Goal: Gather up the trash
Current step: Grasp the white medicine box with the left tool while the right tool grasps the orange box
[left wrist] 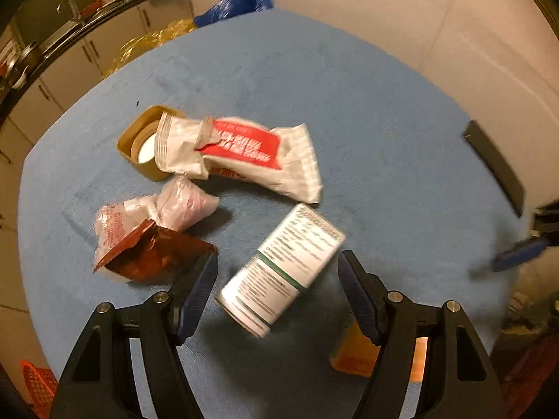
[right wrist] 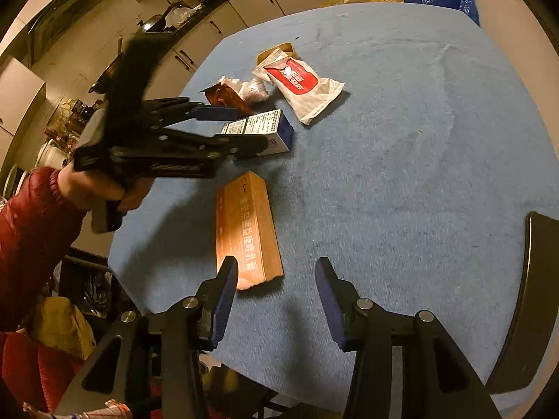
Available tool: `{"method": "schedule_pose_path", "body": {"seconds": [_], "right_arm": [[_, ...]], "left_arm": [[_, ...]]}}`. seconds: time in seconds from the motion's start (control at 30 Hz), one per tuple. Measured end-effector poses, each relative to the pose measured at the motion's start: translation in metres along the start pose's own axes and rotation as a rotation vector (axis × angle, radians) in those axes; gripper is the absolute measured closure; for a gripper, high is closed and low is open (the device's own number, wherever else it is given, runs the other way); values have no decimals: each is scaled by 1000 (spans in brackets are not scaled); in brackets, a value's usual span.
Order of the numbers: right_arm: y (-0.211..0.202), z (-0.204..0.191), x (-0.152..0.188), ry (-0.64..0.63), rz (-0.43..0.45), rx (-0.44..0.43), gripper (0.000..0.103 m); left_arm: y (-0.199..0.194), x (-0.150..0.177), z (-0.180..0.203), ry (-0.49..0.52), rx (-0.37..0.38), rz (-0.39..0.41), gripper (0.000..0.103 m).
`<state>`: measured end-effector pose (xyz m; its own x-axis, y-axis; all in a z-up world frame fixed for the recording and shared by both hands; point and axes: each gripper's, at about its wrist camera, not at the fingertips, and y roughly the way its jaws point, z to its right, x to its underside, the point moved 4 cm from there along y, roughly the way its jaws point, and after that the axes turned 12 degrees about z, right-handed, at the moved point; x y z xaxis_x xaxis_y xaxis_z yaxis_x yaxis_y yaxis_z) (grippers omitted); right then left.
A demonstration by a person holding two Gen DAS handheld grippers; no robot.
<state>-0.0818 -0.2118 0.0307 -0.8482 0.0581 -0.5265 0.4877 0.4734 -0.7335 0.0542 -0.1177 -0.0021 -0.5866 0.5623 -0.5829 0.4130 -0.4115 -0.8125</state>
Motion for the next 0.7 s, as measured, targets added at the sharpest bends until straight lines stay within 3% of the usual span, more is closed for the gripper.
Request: {"method": "schedule_pose_path", "body": {"seconds": [0.1,0.27,0.5,0.7], "right_arm": [[2,-2,-1,-10,2,6,50],[15,-16,-8,-69,-11,6,40],[49,-47,-8,-210,-64,11,35],[84,-59,-6,-289,-119,76,35]], "left_arm": [[4,3,-3,-23,-20,-10,69],[-10,19,2,-39,-47,19,70],[-64,47,-12,-237,-60,116,70],[-105,80,-29,-370,-152,175,70]]}}
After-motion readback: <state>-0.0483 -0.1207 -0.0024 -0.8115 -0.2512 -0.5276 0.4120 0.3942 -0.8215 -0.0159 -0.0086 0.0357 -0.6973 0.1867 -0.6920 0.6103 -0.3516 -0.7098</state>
